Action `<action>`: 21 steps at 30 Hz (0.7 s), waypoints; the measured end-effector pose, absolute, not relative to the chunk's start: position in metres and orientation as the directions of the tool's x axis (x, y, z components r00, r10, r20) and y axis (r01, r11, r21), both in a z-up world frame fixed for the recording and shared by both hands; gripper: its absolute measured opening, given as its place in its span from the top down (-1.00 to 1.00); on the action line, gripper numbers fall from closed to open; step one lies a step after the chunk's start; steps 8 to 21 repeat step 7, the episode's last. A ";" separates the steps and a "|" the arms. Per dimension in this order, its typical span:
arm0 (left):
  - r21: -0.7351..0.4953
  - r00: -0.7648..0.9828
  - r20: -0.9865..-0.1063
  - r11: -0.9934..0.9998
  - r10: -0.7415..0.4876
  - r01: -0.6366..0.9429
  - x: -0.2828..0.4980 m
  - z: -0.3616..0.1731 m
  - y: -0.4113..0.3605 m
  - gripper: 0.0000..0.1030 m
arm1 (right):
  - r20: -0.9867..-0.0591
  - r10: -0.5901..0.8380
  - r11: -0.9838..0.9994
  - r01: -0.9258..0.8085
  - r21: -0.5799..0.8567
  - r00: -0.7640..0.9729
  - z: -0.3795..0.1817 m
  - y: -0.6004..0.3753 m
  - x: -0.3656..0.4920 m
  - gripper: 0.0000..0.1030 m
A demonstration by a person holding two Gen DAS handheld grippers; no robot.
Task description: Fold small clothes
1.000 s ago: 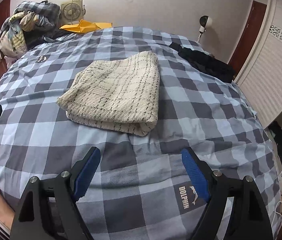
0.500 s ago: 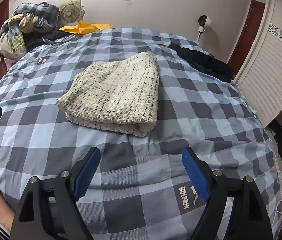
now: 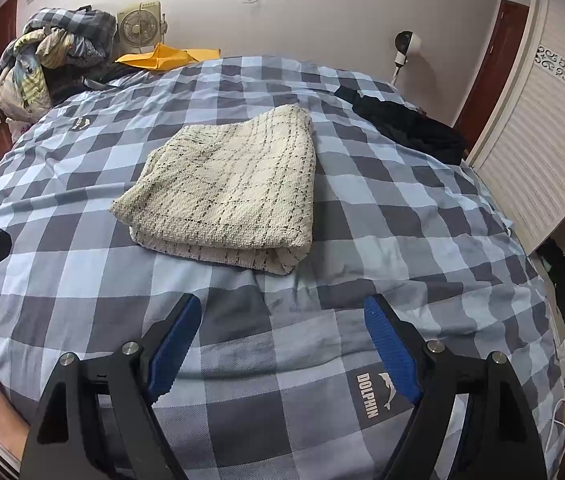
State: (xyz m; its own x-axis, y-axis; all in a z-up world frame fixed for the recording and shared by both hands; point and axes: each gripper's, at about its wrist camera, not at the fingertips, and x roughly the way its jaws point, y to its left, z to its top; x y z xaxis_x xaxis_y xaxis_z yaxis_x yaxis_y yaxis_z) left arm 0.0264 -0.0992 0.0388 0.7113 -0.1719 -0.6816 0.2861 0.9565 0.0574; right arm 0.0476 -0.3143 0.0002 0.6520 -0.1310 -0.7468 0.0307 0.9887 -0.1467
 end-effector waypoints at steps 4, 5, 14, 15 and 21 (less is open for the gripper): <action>0.059 0.722 -0.669 0.956 -0.177 0.288 0.022 0.037 -0.098 -1.00 | -0.748 -0.132 0.989 0.030 -0.148 0.650 0.000 -0.314 0.048 -0.58; 0.053 0.730 -0.657 0.955 -0.185 0.290 0.020 0.038 -0.097 -1.00 | -0.748 -0.132 0.989 0.030 -0.148 0.651 0.000 -0.314 0.048 -0.58; 0.048 0.742 -0.643 0.957 -0.188 0.285 0.019 0.040 -0.096 -1.00 | -0.748 -0.131 0.989 0.030 -0.147 0.650 0.000 -0.315 0.048 -0.58; 0.048 0.742 -0.643 0.957 -0.188 0.285 0.019 0.040 -0.096 -1.00 | -0.748 -0.131 0.989 0.030 -0.147 0.650 0.000 -0.315 0.048 -0.58; 0.048 0.742 -0.643 0.957 -0.188 0.285 0.019 0.040 -0.096 -1.00 | -0.748 -0.131 0.989 0.030 -0.147 0.650 0.000 -0.315 0.048 -0.58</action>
